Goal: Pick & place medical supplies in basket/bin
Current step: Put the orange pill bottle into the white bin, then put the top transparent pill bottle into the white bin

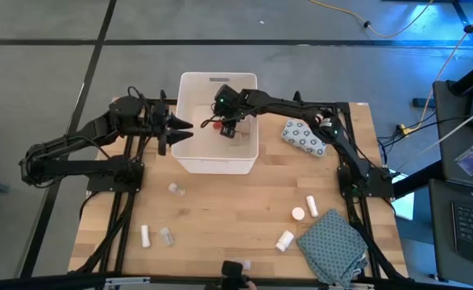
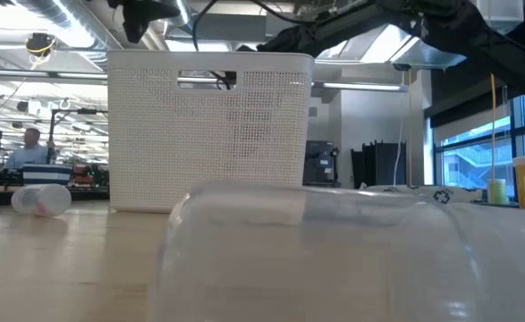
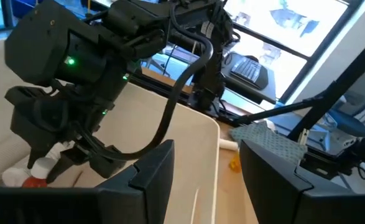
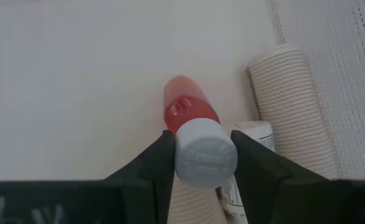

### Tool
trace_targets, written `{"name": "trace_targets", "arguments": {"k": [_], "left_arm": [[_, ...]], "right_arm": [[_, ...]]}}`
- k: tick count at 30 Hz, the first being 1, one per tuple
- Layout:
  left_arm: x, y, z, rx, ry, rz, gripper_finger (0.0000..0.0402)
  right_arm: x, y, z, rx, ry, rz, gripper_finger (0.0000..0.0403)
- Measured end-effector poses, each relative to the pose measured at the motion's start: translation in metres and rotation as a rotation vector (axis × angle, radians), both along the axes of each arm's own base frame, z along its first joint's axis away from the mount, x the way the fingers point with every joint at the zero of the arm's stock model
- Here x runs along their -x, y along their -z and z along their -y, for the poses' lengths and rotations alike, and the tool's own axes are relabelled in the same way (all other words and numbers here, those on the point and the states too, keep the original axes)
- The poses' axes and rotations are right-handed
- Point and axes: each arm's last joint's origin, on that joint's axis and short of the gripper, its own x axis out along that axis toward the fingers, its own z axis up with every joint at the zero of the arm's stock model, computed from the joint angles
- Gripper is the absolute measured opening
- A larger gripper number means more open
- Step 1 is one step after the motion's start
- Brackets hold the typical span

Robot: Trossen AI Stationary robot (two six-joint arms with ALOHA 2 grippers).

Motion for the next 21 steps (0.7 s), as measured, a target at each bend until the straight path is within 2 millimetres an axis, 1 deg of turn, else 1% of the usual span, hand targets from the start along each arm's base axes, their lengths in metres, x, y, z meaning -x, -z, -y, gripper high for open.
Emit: {"name": "trace_targets", "arguments": {"k": [5,13,21], "left_arm": [[0.0,0.0,0.0,0.0,-0.002,0.0,0.0175],[0.0,0.0,0.0,-0.001,-0.003,-0.001,0.0175],[0.0,0.0,0.0,-0.008,-0.002,-0.002,0.0175]], "right_arm": [[0.0,0.0,0.0,0.003,-0.002,0.003,0.0154],[-0.005,-0.003,0.002,0.022,-0.005,0.058,0.0179],[-0.012,-0.009,0.004,0.037,-0.022,0.156,0.0222]]}}
